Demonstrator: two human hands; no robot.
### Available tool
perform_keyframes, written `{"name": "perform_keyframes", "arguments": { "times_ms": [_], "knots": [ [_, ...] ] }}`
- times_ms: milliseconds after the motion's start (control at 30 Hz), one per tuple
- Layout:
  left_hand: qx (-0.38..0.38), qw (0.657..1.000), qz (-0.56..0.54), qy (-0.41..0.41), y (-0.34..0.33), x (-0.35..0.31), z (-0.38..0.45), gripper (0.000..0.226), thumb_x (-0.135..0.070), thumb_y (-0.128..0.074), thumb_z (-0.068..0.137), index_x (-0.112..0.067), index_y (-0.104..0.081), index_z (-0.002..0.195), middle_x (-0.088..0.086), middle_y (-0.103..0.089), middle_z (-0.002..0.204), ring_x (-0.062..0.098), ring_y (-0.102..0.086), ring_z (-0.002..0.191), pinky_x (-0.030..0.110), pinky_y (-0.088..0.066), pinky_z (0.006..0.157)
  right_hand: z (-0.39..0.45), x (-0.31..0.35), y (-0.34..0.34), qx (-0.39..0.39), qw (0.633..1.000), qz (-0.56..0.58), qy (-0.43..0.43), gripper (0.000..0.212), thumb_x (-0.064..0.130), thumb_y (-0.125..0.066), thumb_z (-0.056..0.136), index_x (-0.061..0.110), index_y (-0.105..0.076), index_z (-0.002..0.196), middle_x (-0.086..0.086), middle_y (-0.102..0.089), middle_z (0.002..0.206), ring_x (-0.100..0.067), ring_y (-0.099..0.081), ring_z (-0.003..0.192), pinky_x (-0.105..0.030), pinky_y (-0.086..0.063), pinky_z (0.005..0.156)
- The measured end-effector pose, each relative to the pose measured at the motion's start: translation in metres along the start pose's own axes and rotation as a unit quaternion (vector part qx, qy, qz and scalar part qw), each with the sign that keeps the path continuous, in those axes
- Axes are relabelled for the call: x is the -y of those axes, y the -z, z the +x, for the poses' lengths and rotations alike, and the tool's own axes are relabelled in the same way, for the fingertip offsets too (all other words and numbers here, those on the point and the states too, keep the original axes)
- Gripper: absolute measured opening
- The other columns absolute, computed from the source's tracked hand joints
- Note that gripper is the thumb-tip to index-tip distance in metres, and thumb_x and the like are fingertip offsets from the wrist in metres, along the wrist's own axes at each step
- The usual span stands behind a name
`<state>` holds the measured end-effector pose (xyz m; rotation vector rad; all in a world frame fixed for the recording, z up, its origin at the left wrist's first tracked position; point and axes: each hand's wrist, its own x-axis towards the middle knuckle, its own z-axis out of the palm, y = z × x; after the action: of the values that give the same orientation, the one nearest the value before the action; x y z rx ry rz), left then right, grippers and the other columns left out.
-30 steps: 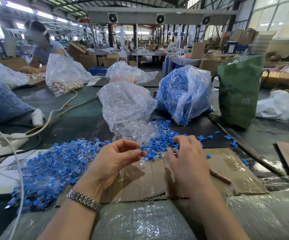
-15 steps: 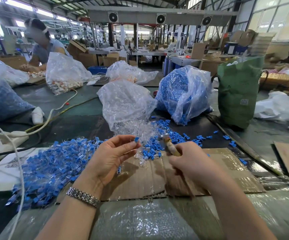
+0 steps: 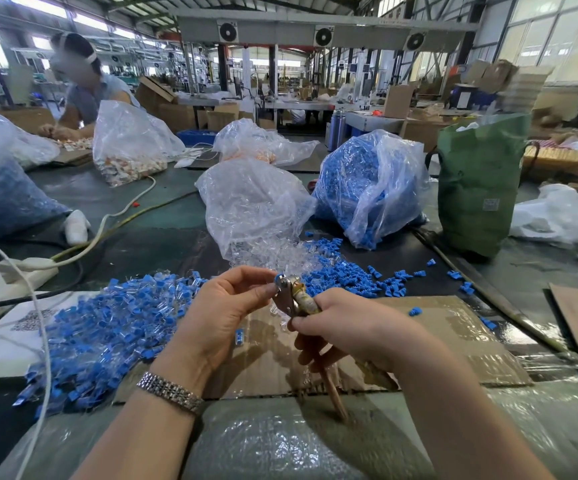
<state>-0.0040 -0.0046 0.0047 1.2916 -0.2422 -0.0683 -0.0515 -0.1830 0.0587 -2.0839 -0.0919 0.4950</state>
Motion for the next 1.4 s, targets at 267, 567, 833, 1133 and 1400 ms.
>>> {"name": "perform_keyframes", "arguments": {
  "times_ms": [267,567,833,1133,1400],
  "knots": [
    [-0.011,0.998,0.066,-0.014,-0.001,0.004,-0.001,0.021,-0.013,-0.078,0.072,-0.016,-0.081,0.092,0.011,-0.079,0.097,0.020,-0.075,0.096,0.022,-0.058,0.080,0.007,-0.006,-0.015,-0.073,0.996,-0.047,-0.018,0.043,0.048,-0.054,0.100,0.010,-0.060,0.083,-0.007,-0.057,0.068,-0.024,-0.057,0.059,-0.045,-0.059,0.073],
    [-0.092,0.967,0.231,-0.063,0.002,0.002,-0.002,0.017,-0.011,-0.076,0.087,-0.023,-0.075,0.098,-0.003,-0.076,0.094,0.005,-0.071,0.089,0.014,-0.055,0.074,0.003,-0.014,0.009,-0.086,0.996,-0.006,-0.035,0.047,0.052,-0.055,0.098,0.007,-0.064,0.091,-0.003,-0.065,0.069,-0.020,-0.066,0.061,-0.040,-0.060,0.067],
    [-0.185,0.770,0.597,-0.127,0.006,0.016,0.004,0.015,-0.019,-0.066,0.089,-0.030,-0.069,0.099,-0.010,-0.051,0.102,0.010,-0.042,0.101,0.039,-0.030,0.095,0.012,-0.053,0.036,-0.261,0.889,-0.338,-0.168,0.040,0.058,-0.054,0.095,0.018,-0.056,0.105,-0.009,-0.053,0.115,-0.028,-0.060,0.098,-0.042,-0.050,0.089],
    [-0.058,0.757,0.642,-0.108,-0.007,0.030,0.008,0.021,-0.049,-0.061,0.094,-0.043,-0.062,0.114,-0.024,-0.061,0.103,0.000,-0.053,0.104,0.033,-0.022,0.108,0.028,-0.053,0.022,-0.331,0.840,-0.423,-0.083,0.039,0.044,-0.058,0.097,0.022,-0.051,0.127,-0.004,-0.044,0.130,-0.026,-0.039,0.125,-0.049,-0.038,0.101],
    [-0.064,0.771,0.624,-0.113,-0.006,0.027,0.006,0.006,-0.034,-0.065,0.096,-0.038,-0.062,0.099,-0.022,-0.062,0.092,-0.001,-0.056,0.090,0.033,-0.028,0.108,0.055,-0.044,0.008,-0.244,0.842,-0.478,0.049,0.038,0.007,-0.049,0.096,0.035,-0.064,0.118,0.008,-0.058,0.118,-0.020,-0.040,0.118,-0.047,-0.025,0.095]
  ]
}}
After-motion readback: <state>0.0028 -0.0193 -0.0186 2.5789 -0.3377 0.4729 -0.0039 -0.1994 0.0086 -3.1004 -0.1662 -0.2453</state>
